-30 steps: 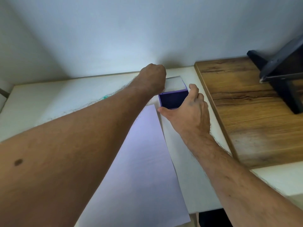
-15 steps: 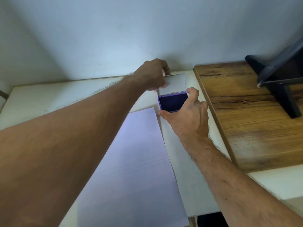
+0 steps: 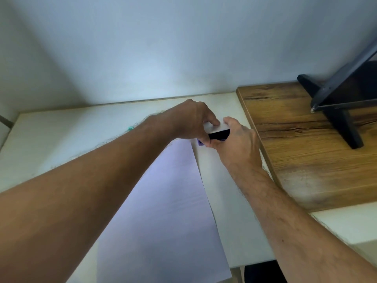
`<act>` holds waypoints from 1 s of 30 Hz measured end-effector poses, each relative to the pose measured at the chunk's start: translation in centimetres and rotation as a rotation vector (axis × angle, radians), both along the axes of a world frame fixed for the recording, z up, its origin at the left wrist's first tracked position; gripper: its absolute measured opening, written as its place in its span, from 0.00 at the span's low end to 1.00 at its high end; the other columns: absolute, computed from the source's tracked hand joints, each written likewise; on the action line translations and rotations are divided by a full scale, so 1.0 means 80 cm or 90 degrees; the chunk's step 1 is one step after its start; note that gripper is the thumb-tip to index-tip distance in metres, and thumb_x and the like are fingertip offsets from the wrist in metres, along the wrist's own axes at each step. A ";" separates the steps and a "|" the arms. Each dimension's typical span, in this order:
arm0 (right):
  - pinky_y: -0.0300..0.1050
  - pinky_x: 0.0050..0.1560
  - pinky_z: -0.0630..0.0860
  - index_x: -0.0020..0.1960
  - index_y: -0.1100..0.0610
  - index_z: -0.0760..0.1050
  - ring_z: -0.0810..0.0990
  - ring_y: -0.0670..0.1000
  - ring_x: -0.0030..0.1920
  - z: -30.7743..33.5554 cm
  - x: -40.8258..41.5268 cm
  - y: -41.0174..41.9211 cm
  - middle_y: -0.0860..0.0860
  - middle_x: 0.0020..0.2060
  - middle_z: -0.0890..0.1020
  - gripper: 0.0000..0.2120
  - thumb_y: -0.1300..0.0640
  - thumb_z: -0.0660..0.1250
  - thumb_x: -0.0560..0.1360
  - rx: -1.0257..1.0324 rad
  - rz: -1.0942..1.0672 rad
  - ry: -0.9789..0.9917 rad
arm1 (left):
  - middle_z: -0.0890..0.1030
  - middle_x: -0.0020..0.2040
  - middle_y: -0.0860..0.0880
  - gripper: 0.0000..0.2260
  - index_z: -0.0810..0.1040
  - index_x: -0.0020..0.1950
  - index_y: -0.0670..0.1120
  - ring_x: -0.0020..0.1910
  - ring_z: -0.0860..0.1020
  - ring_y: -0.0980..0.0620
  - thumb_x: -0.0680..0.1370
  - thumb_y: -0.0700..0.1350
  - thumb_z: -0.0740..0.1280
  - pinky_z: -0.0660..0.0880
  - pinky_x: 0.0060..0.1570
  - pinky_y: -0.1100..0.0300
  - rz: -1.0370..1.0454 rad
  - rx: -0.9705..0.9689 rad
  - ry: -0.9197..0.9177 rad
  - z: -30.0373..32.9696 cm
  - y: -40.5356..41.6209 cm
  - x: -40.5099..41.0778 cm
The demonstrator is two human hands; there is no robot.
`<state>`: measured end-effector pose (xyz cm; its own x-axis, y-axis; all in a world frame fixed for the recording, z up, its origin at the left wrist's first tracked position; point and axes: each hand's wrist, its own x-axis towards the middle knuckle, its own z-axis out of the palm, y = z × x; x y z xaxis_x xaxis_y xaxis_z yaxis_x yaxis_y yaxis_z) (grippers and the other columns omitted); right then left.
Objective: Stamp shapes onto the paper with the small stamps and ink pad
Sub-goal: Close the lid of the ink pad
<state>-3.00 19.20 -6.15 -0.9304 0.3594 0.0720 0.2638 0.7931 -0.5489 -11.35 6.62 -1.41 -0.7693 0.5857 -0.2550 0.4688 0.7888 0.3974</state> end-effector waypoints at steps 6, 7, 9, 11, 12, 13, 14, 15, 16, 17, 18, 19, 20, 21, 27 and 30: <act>0.53 0.47 0.80 0.54 0.56 0.80 0.80 0.56 0.50 0.008 -0.001 0.007 0.54 0.45 0.83 0.22 0.46 0.79 0.64 -0.005 0.022 -0.014 | 0.80 0.59 0.52 0.28 0.78 0.65 0.57 0.58 0.76 0.50 0.66 0.53 0.79 0.75 0.56 0.55 -0.056 -0.056 0.065 -0.007 0.000 0.006; 0.52 0.48 0.79 0.54 0.57 0.81 0.80 0.56 0.50 0.010 0.000 0.007 0.55 0.46 0.83 0.22 0.47 0.79 0.65 0.008 0.030 -0.019 | 0.79 0.58 0.52 0.27 0.78 0.65 0.56 0.57 0.76 0.51 0.67 0.53 0.78 0.74 0.55 0.56 -0.068 -0.059 0.080 -0.010 -0.001 0.006; 0.51 0.52 0.78 0.54 0.59 0.81 0.79 0.56 0.52 0.012 0.000 0.009 0.56 0.48 0.82 0.21 0.48 0.78 0.67 0.036 0.052 -0.034 | 0.79 0.58 0.51 0.28 0.77 0.66 0.54 0.56 0.76 0.50 0.68 0.54 0.77 0.74 0.55 0.56 -0.074 -0.056 0.110 -0.015 -0.001 0.008; 0.48 0.51 0.77 0.52 0.59 0.81 0.79 0.56 0.51 0.013 -0.003 0.010 0.56 0.48 0.82 0.19 0.47 0.77 0.68 0.056 0.071 -0.054 | 0.80 0.56 0.50 0.27 0.77 0.65 0.51 0.55 0.77 0.48 0.68 0.56 0.76 0.76 0.54 0.54 -0.066 -0.054 0.134 -0.018 -0.001 0.010; 0.46 0.48 0.77 0.50 0.59 0.82 0.79 0.54 0.48 0.014 -0.004 0.011 0.55 0.46 0.82 0.18 0.47 0.76 0.68 0.067 0.077 -0.066 | 0.81 0.52 0.49 0.24 0.79 0.61 0.49 0.53 0.78 0.47 0.68 0.57 0.75 0.76 0.51 0.53 -0.062 -0.057 0.148 -0.019 -0.001 0.010; 0.44 0.45 0.76 0.48 0.58 0.82 0.77 0.52 0.44 0.015 -0.005 0.011 0.55 0.43 0.82 0.17 0.46 0.75 0.69 0.081 0.082 -0.081 | 0.81 0.47 0.49 0.20 0.80 0.56 0.48 0.50 0.79 0.47 0.69 0.57 0.74 0.76 0.47 0.54 -0.057 -0.064 0.160 -0.019 -0.001 0.011; 0.43 0.42 0.75 0.47 0.58 0.82 0.75 0.51 0.41 0.016 -0.006 0.011 0.55 0.42 0.82 0.15 0.46 0.74 0.70 0.096 0.084 -0.094 | 0.81 0.42 0.49 0.18 0.81 0.52 0.48 0.46 0.79 0.47 0.69 0.58 0.73 0.76 0.43 0.55 -0.051 -0.072 0.170 -0.019 -0.002 0.013; 0.42 0.40 0.74 0.46 0.58 0.82 0.75 0.52 0.40 0.018 -0.006 0.011 0.55 0.40 0.82 0.14 0.46 0.74 0.70 0.103 0.081 -0.100 | 0.80 0.38 0.50 0.17 0.81 0.50 0.48 0.42 0.78 0.47 0.69 0.58 0.72 0.74 0.40 0.56 -0.046 -0.080 0.181 -0.020 -0.002 0.014; 0.41 0.38 0.72 0.44 0.57 0.82 0.75 0.53 0.38 0.019 -0.005 0.011 0.55 0.38 0.82 0.13 0.47 0.74 0.70 0.103 0.075 -0.101 | 0.78 0.35 0.50 0.16 0.82 0.48 0.48 0.40 0.76 0.47 0.69 0.58 0.72 0.71 0.38 0.57 -0.041 -0.088 0.194 -0.020 -0.001 0.015; 0.40 0.37 0.71 0.43 0.57 0.82 0.75 0.53 0.37 0.020 -0.005 0.011 0.55 0.36 0.81 0.13 0.47 0.74 0.70 0.100 0.070 -0.097 | 0.76 0.33 0.51 0.17 0.82 0.48 0.48 0.38 0.75 0.47 0.69 0.59 0.71 0.70 0.36 0.58 -0.037 -0.093 0.207 -0.020 0.000 0.017; 0.40 0.37 0.71 0.41 0.57 0.81 0.75 0.54 0.36 0.020 -0.004 0.011 0.55 0.35 0.80 0.13 0.47 0.74 0.70 0.099 0.067 -0.095 | 0.74 0.32 0.51 0.17 0.82 0.48 0.48 0.38 0.74 0.47 0.68 0.59 0.71 0.68 0.36 0.58 -0.033 -0.095 0.220 -0.021 0.001 0.019; 0.40 0.37 0.71 0.40 0.56 0.81 0.75 0.54 0.36 0.020 -0.003 0.011 0.54 0.34 0.79 0.12 0.47 0.74 0.71 0.102 0.070 -0.097 | 0.75 0.32 0.51 0.18 0.83 0.49 0.48 0.38 0.74 0.46 0.69 0.59 0.70 0.68 0.37 0.58 -0.032 -0.099 0.229 -0.021 0.001 0.020; 0.40 0.37 0.70 0.38 0.56 0.80 0.75 0.54 0.36 0.018 -0.003 0.012 0.54 0.34 0.79 0.12 0.47 0.73 0.71 0.107 0.078 -0.102 | 0.78 0.35 0.50 0.19 0.83 0.52 0.48 0.39 0.74 0.47 0.70 0.59 0.70 0.69 0.38 0.58 -0.035 -0.104 0.232 -0.021 0.002 0.022; 0.40 0.37 0.70 0.36 0.55 0.78 0.75 0.53 0.36 0.017 -0.003 0.013 0.53 0.34 0.79 0.13 0.47 0.72 0.72 0.113 0.086 -0.106 | 0.81 0.39 0.48 0.20 0.83 0.55 0.48 0.40 0.74 0.47 0.70 0.60 0.70 0.70 0.40 0.58 -0.034 -0.106 0.227 -0.022 0.002 0.023; 0.42 0.36 0.73 0.31 0.54 0.70 0.76 0.53 0.35 0.011 0.000 0.014 0.53 0.34 0.79 0.17 0.48 0.72 0.73 0.123 0.089 -0.077 | 0.83 0.41 0.46 0.18 0.83 0.53 0.46 0.40 0.78 0.47 0.74 0.58 0.67 0.76 0.42 0.56 -0.012 -0.104 0.221 -0.025 0.000 0.036; 0.44 0.39 0.78 0.34 0.55 0.75 0.78 0.53 0.38 0.012 0.002 0.012 0.53 0.36 0.81 0.14 0.47 0.71 0.73 0.131 0.097 -0.070 | 0.84 0.43 0.45 0.17 0.83 0.55 0.44 0.42 0.81 0.46 0.76 0.56 0.66 0.80 0.47 0.53 0.005 -0.099 0.226 -0.025 0.000 0.044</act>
